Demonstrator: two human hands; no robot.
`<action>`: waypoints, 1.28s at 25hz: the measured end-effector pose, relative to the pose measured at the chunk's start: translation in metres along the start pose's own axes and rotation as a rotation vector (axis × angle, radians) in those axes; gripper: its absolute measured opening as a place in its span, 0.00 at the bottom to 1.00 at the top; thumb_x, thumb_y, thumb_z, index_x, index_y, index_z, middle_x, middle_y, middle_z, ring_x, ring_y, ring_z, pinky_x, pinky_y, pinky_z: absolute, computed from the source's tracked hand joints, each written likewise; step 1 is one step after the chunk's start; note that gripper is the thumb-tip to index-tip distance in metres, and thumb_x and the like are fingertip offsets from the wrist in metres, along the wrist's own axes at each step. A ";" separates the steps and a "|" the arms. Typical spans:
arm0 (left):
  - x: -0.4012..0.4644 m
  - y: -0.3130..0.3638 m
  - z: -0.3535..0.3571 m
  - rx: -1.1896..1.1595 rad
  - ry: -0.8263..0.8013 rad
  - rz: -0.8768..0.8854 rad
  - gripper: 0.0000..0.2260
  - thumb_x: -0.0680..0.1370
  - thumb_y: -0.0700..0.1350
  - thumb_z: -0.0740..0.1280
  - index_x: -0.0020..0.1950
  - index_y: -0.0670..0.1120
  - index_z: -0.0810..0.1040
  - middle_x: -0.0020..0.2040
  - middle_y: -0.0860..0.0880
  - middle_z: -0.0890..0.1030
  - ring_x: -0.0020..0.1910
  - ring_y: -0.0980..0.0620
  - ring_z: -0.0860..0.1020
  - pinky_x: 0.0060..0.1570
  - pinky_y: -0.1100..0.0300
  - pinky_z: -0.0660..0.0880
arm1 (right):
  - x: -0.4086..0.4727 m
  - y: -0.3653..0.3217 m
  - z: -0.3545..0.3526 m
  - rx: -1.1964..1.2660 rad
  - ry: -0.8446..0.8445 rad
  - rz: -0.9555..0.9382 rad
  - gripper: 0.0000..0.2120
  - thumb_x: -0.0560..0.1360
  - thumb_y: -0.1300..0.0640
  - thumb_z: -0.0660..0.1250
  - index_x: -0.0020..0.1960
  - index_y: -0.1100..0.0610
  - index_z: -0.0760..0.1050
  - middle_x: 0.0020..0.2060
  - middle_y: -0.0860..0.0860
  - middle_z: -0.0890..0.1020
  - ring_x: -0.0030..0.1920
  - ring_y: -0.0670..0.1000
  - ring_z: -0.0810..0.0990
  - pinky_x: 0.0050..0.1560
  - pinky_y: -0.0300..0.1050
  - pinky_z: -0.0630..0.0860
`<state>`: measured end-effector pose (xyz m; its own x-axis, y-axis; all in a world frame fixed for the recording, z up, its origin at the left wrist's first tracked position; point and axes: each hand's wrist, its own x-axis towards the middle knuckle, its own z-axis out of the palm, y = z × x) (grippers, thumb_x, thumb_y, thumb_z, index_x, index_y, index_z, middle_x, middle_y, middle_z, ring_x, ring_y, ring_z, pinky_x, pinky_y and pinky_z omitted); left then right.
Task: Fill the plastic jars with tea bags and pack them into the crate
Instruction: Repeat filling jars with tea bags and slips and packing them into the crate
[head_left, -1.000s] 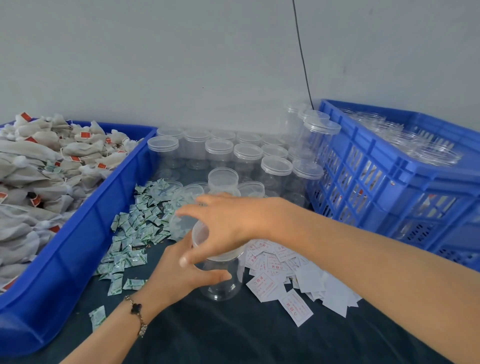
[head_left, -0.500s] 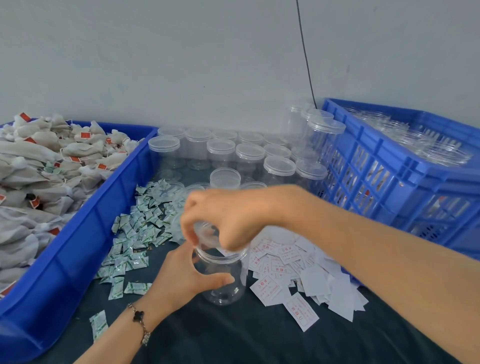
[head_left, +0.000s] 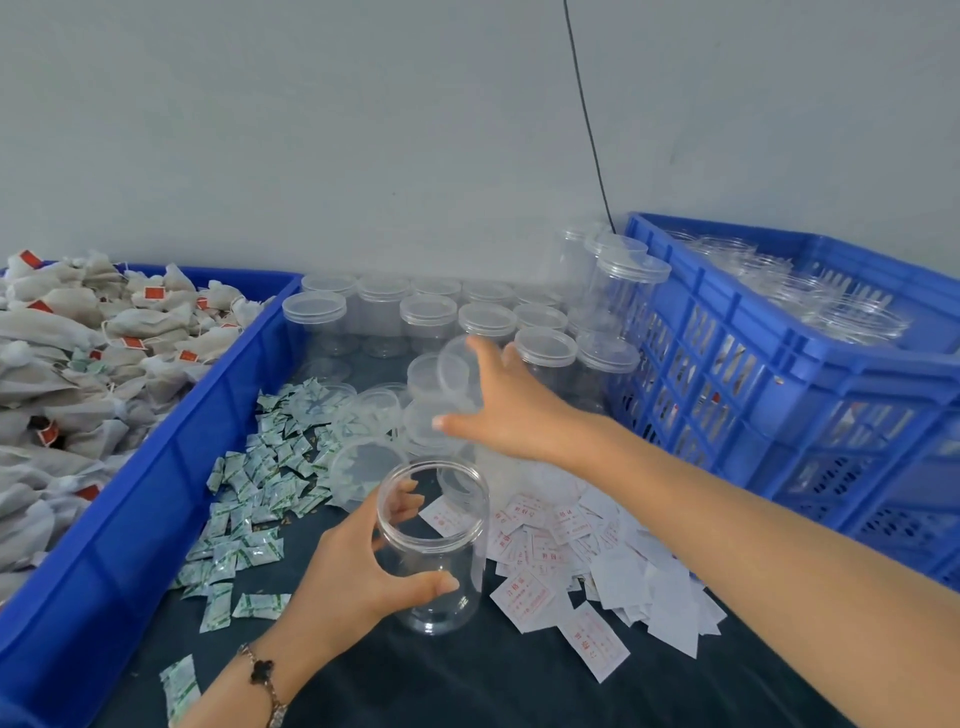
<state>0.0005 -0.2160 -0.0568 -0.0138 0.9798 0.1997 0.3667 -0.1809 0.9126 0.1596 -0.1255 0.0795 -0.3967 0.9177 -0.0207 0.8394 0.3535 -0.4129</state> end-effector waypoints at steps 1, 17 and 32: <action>0.000 0.000 0.000 0.004 0.004 -0.005 0.40 0.51 0.63 0.78 0.62 0.61 0.71 0.55 0.61 0.80 0.58 0.68 0.74 0.57 0.70 0.69 | -0.006 0.002 0.005 -0.030 -0.037 -0.034 0.38 0.73 0.44 0.67 0.76 0.50 0.50 0.76 0.57 0.50 0.74 0.59 0.55 0.69 0.57 0.62; 0.023 0.051 -0.063 0.159 0.405 -0.039 0.39 0.55 0.64 0.79 0.61 0.67 0.65 0.53 0.69 0.73 0.52 0.64 0.74 0.47 0.62 0.69 | 0.003 -0.072 -0.007 -0.081 0.081 -0.411 0.13 0.76 0.64 0.58 0.57 0.57 0.77 0.60 0.51 0.76 0.57 0.54 0.74 0.54 0.47 0.71; 0.057 0.018 -0.083 0.380 0.681 -0.251 0.42 0.62 0.60 0.78 0.70 0.46 0.66 0.62 0.48 0.76 0.60 0.47 0.75 0.53 0.54 0.72 | 0.104 -0.103 0.033 -0.099 -0.090 -0.542 0.17 0.75 0.70 0.57 0.57 0.57 0.77 0.65 0.53 0.74 0.63 0.56 0.72 0.55 0.49 0.68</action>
<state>-0.0711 -0.1704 0.0004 -0.6544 0.6982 0.2902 0.5659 0.1978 0.8004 0.0198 -0.0725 0.0898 -0.8078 0.5823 0.0911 0.5356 0.7898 -0.2989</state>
